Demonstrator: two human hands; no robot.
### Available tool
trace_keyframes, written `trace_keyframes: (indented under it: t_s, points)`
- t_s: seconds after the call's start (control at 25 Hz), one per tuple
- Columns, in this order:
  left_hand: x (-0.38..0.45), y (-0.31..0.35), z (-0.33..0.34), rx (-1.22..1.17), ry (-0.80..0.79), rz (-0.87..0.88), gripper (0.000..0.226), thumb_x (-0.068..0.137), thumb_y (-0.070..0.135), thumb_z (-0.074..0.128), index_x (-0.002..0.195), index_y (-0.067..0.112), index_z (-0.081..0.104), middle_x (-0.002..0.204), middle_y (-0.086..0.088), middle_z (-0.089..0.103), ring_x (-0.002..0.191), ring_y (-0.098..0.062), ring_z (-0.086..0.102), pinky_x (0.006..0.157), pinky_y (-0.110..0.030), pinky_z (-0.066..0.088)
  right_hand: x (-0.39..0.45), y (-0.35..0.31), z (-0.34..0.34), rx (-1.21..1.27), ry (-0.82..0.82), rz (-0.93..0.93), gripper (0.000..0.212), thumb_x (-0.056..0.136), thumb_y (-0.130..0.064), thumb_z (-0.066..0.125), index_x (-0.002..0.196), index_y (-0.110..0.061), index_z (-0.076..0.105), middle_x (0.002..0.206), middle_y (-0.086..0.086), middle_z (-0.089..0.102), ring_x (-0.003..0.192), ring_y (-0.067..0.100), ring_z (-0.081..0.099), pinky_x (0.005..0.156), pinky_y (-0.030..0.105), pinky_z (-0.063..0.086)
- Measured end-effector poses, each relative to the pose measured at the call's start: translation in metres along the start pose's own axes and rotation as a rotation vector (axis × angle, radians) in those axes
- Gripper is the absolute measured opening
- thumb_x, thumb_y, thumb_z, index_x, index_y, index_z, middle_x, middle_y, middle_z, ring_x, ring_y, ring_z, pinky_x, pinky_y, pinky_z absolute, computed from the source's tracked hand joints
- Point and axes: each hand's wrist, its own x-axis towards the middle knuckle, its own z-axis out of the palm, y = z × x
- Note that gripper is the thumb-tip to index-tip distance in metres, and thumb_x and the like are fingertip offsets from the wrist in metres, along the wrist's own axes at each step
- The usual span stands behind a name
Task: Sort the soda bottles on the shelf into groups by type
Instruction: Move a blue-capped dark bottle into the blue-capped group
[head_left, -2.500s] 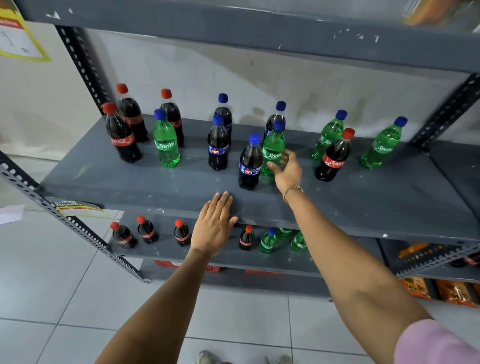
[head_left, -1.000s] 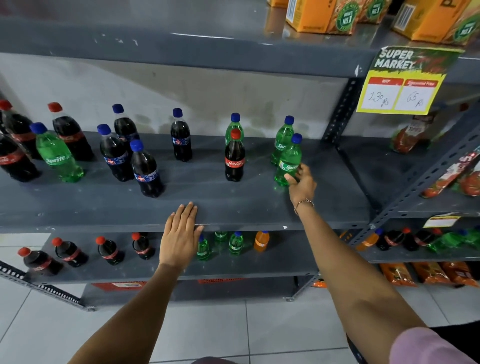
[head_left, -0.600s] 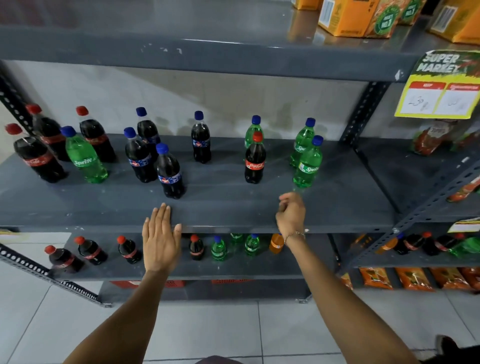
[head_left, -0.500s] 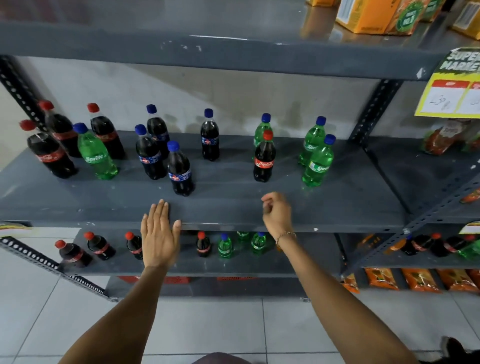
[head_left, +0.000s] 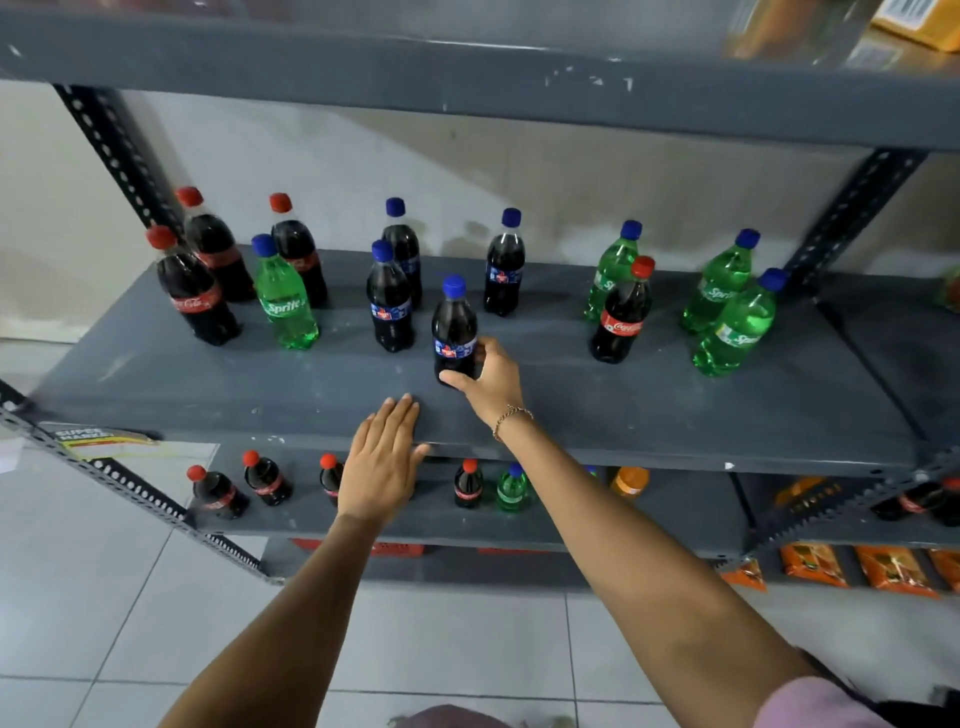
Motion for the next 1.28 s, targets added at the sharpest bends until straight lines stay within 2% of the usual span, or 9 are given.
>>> trace_keyframes:
  t_s: [0.12,0.24,0.6,0.68,0.84,0.96,1.08,1.16,1.28]
  points:
    - [0.002,-0.003,0.003,0.003,0.011,0.016,0.060,0.099,0.042,0.015,0.136,0.004,0.041,0.143,-0.014,0.045,0.133,-0.031,0.037,0.109,-0.041,0.023,0.002,0.007,0.003,0.044,0.097,0.023,0.041,0.076,-0.010,0.067,0.115,-0.012,0.053,0.113,0.013,0.065,0.106,0.025,0.060,0.089,0.030,0.047]
    - [0.004,-0.003,0.002,-0.014,0.012,0.004,0.061,0.099,0.042,0.013,0.135,0.003,0.043,0.142,-0.015,0.046,0.132,-0.033,0.038,0.108,-0.046,0.030,0.010,0.014,-0.008,0.027,0.179,0.046,0.042,0.082,-0.006,0.060,0.122,-0.010,0.049,0.117,0.015,0.063,0.109,0.027,0.058,0.090,0.027,0.044]
    - [0.003,-0.003,-0.001,-0.021,-0.001,-0.008,0.061,0.099,0.043,0.014,0.135,0.003,0.043,0.142,-0.015,0.045,0.133,-0.032,0.037,0.108,-0.045,0.028,0.043,0.011,-0.023,-0.018,0.134,0.166,0.048,0.085,-0.010,0.061,0.129,-0.008,0.042,0.122,0.018,0.058,0.113,0.031,0.054,0.089,0.028,0.041]
    - [0.002,-0.004,-0.001,-0.008,0.000,-0.009,0.061,0.099,0.042,0.014,0.135,0.002,0.042,0.142,-0.015,0.045,0.134,-0.032,0.036,0.109,-0.045,0.028,0.047,0.008,-0.026,-0.011,0.111,0.188,0.054,0.083,-0.012,0.063,0.131,-0.007,0.040,0.125,0.018,0.057,0.116,0.031,0.053,0.094,0.030,0.041]
    - [0.002,-0.001,-0.002,-0.002,0.005,-0.012,0.059,0.099,0.041,0.017,0.135,0.002,0.042,0.143,-0.016,0.044,0.134,-0.032,0.035,0.110,-0.044,0.025,0.032,0.012,-0.034,0.120,0.081,0.256,0.084,0.079,-0.008,0.067,0.144,-0.012,0.014,0.140,0.016,0.045,0.129,0.028,0.044,0.107,0.037,0.036]
    - [0.000,0.007,-0.004,-0.028,0.023,-0.056,0.058,0.099,0.039,0.017,0.134,0.000,0.044,0.141,-0.017,0.046,0.133,-0.032,0.037,0.113,-0.043,0.018,0.007,0.039,-0.048,0.202,0.139,0.262,0.057,0.082,0.000,0.060,0.133,-0.006,0.034,0.138,0.017,0.047,0.127,0.024,0.047,0.104,0.029,0.040]
    - [0.005,0.030,-0.001,-0.013,-0.002,0.056,0.058,0.100,0.037,0.016,0.133,0.000,0.045,0.140,-0.016,0.047,0.132,-0.031,0.040,0.113,-0.043,0.019,-0.011,0.068,-0.082,0.258,0.502,0.298,0.029,0.079,0.001,0.060,0.107,0.000,0.058,0.109,0.021,0.067,0.107,0.030,0.062,0.082,0.008,0.043]
    - [0.009,0.043,0.002,0.019,-0.031,0.113,0.061,0.100,0.039,0.012,0.134,0.000,0.044,0.141,-0.016,0.047,0.132,-0.031,0.040,0.112,-0.043,0.022,-0.009,0.081,-0.109,0.314,0.669,0.371,0.024,0.078,-0.003,0.060,0.102,-0.001,0.060,0.097,0.021,0.069,0.101,0.034,0.063,0.084,0.021,0.045]
    - [0.011,0.049,0.002,0.036,-0.050,0.075,0.069,0.099,0.043,0.005,0.135,-0.002,0.043,0.141,-0.018,0.045,0.132,-0.034,0.039,0.110,-0.046,0.029,0.005,0.082,-0.138,0.320,0.509,0.392,0.045,0.077,-0.007,0.067,0.118,-0.002,0.048,0.105,0.016,0.061,0.107,0.027,0.057,0.101,0.038,0.043]
